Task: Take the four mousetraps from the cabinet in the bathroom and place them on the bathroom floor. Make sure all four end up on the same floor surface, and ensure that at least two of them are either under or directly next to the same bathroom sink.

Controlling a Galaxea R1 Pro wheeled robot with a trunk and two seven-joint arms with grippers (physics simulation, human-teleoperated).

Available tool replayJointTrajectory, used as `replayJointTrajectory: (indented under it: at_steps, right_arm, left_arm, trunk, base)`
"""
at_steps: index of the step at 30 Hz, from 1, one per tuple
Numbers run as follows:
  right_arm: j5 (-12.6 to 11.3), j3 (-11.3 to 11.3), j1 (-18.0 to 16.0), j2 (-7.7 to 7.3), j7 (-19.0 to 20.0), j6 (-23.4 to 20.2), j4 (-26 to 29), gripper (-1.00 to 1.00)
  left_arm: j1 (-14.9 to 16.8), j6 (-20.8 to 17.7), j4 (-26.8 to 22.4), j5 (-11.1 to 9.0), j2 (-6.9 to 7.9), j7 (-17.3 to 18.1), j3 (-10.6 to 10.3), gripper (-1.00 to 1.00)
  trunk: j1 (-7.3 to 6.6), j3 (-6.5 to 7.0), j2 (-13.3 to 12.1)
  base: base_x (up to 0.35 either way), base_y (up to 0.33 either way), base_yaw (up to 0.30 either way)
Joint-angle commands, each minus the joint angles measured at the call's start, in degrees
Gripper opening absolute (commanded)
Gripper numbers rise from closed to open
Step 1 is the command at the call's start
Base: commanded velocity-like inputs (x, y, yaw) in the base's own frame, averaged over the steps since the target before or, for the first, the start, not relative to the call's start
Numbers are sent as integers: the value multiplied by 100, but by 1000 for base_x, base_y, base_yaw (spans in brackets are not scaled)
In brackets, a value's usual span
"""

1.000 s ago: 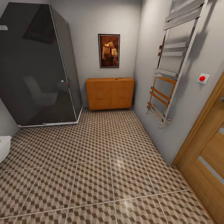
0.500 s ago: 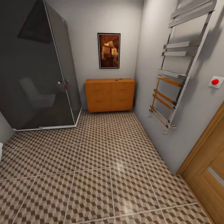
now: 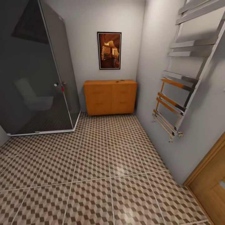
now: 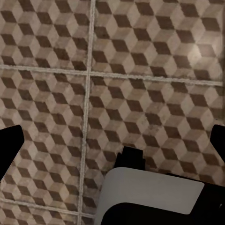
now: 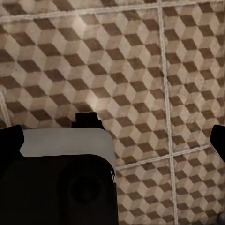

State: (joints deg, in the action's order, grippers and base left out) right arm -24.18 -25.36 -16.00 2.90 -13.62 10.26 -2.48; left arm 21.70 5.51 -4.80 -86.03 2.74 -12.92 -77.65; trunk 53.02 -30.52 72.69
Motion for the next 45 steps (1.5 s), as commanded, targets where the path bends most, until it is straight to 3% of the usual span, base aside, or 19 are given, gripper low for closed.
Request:
replayJointTrajectory:
  at_steps: [1,45]
  right_arm:
    - [-52,-48,-9,5,0,42,-24,100]
    - [-43,-48,-9,0,-5,48,-16,100]
  left_arm:
    - [3,13,-23,-46,8,-45,-49,100]
    - [2,12,-21,-53,8,-52,-49,100]
  trunk:
    - [3,-5,3]
    - [3,-5,3]
  base:
    - [338,0,0]
    - [338,0,0]
